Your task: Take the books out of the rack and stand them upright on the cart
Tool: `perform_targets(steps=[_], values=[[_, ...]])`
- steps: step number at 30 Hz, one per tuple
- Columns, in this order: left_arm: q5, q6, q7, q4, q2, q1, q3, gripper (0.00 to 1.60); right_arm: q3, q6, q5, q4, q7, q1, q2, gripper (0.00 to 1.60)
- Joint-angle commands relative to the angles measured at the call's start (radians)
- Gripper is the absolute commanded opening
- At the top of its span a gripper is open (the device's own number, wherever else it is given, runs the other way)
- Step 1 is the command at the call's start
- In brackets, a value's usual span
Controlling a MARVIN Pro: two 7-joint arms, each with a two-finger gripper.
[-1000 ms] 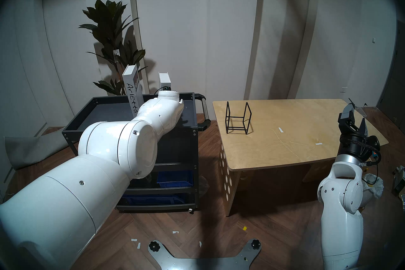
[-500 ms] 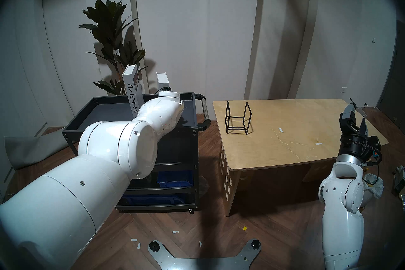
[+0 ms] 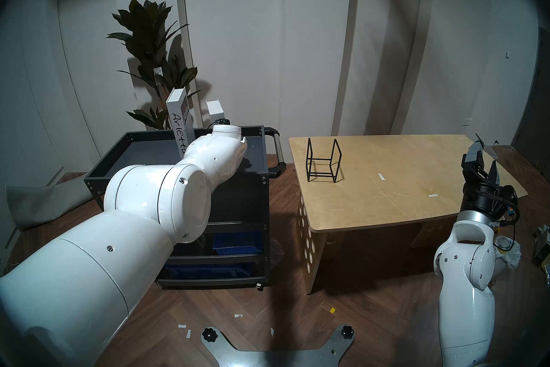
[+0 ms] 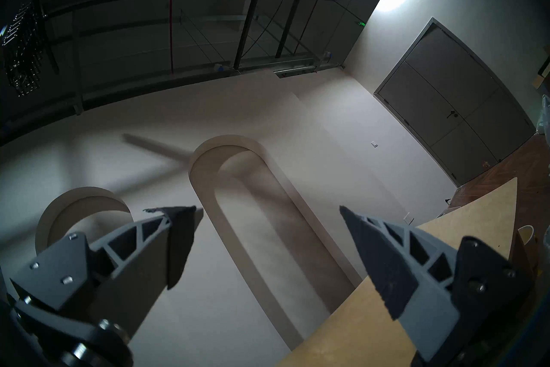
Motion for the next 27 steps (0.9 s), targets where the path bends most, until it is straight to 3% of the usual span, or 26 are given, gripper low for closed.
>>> perform_targets(steps=[1,14,27], values=[[0.000,-0.004,0.001,-0.019,-0.001,-0.047,0.000,1.60,-0.004,-0.006,-0.003,-0.015,0.014,0.000,0.005,1.60],[-0.010,-0.009,0.014,-0.026,-0.021,-0.072,-0.010,1.60,-0.018,-0.011,-0.001,-0.011,0.030,0.007,0.009,1.60],[0.010,-0.051,0.135,-0.030,-0.029,-0.057,0.003,1.60,-0.037,-0.012,0.000,0.001,0.043,0.017,0.017,1.60]])
